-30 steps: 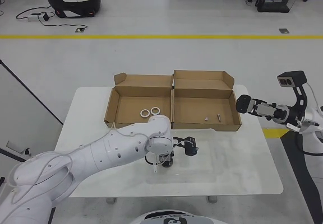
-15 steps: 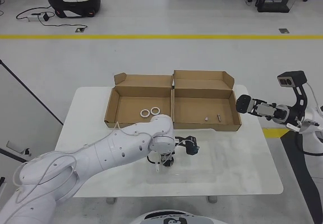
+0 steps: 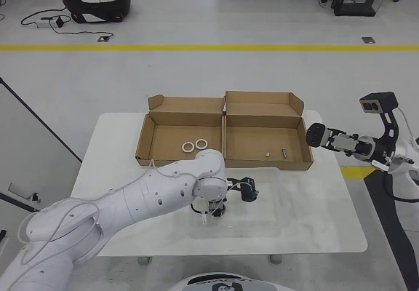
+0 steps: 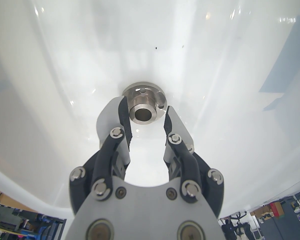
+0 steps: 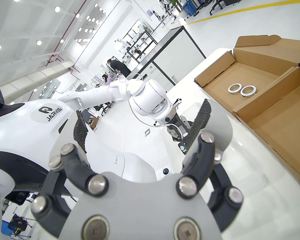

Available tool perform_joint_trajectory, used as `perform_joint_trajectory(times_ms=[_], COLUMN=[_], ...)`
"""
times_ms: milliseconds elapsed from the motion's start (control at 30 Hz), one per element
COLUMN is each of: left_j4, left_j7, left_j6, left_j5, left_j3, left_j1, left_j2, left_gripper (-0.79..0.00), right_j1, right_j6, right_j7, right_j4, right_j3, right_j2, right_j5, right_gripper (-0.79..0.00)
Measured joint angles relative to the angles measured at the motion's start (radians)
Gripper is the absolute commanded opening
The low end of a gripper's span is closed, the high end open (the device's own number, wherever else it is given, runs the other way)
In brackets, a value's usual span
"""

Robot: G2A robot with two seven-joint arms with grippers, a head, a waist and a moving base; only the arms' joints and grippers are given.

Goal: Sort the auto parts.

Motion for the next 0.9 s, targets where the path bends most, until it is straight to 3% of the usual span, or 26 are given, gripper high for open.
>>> perform_joint_trajectory(times_ms=[900], left_j4=[0.033], left_j7=[0.009], left_j6=[-0.009], left_j5=[0.016], left_j3=[0.001], left_j1=[0.007], left_j2=[-0.009], left_gripper=[-0.449], right_j1=[0.0], right_j6=[0.0], right_j7=[0.0], right_j4=[0.0], right_j3=[0.0], right_j2=[0.0], right_j5=[0.0], right_gripper=[0.0])
